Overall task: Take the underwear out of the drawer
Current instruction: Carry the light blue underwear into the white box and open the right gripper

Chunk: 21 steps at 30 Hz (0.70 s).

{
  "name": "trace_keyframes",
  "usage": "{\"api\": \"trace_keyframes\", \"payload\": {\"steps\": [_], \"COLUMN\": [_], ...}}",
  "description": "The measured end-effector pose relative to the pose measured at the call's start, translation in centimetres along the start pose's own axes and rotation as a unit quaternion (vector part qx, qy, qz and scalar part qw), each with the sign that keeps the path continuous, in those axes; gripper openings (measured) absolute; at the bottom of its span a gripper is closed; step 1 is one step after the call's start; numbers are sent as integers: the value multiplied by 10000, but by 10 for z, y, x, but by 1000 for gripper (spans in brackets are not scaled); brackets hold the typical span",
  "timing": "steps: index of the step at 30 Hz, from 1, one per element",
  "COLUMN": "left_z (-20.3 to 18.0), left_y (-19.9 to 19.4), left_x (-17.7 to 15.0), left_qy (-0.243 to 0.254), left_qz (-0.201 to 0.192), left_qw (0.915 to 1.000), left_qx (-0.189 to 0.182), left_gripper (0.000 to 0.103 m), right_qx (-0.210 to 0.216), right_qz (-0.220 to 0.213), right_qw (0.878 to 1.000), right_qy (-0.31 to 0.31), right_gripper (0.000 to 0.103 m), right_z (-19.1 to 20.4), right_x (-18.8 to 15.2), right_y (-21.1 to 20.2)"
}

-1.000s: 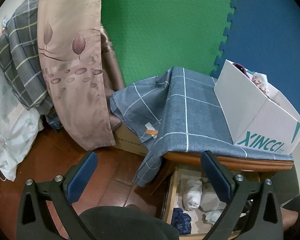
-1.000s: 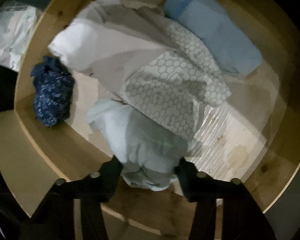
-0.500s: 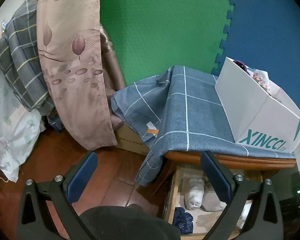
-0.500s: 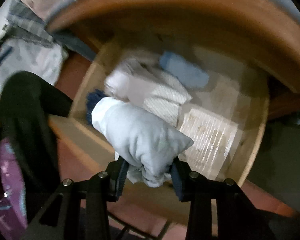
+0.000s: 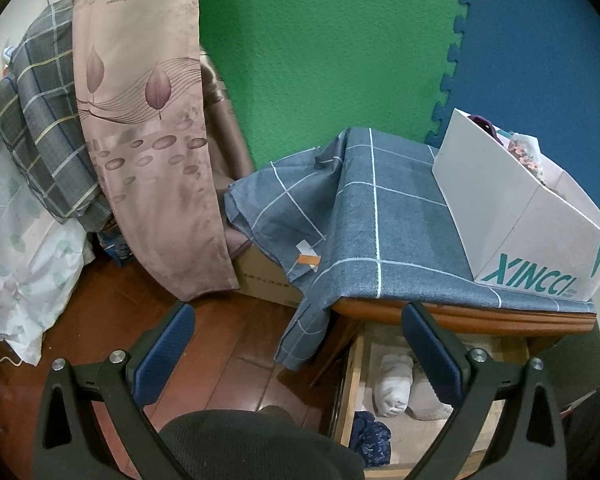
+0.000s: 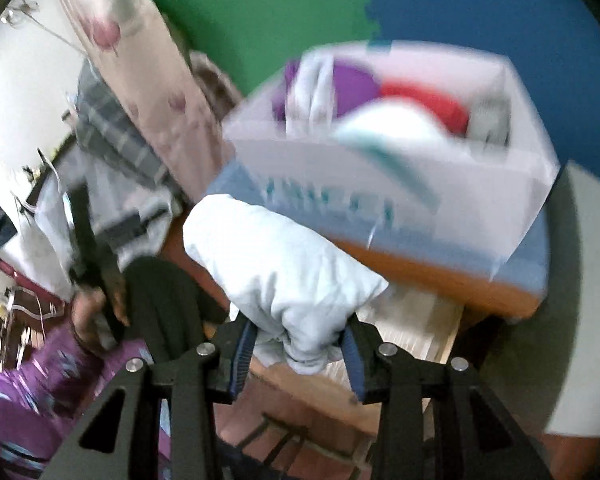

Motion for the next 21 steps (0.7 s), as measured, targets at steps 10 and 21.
{"api": "trace_keyframes", "payload": {"steps": [10,21], "left_z": [-1,-1], "left_y": [0,0], "left_x": [1,1], "left_qy": [-3,11], "left_qz": [-4,-19], "left_qw": [10000,10000], "left_qx": [0,-21], "left_gripper": [102,102], "right_qx": [-252,-873], "right_qz": [-678,-137], "right_qw": [9972,9904], "right_qy": [192,1067], "right_gripper": [39,39], "right_z": [-46,-135], "right_x": [129,149], "right_y": [-5,90]}}
Point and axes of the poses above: each gripper's, at about its wrist camera, not at the fingertips, and y roughly the way its jaws point, z to its left, x to its top, the point moved 6 cm from there along y, roughly the way its jaws point, and after that the axes turned 6 degrees about -z, right-handed, at the moved point
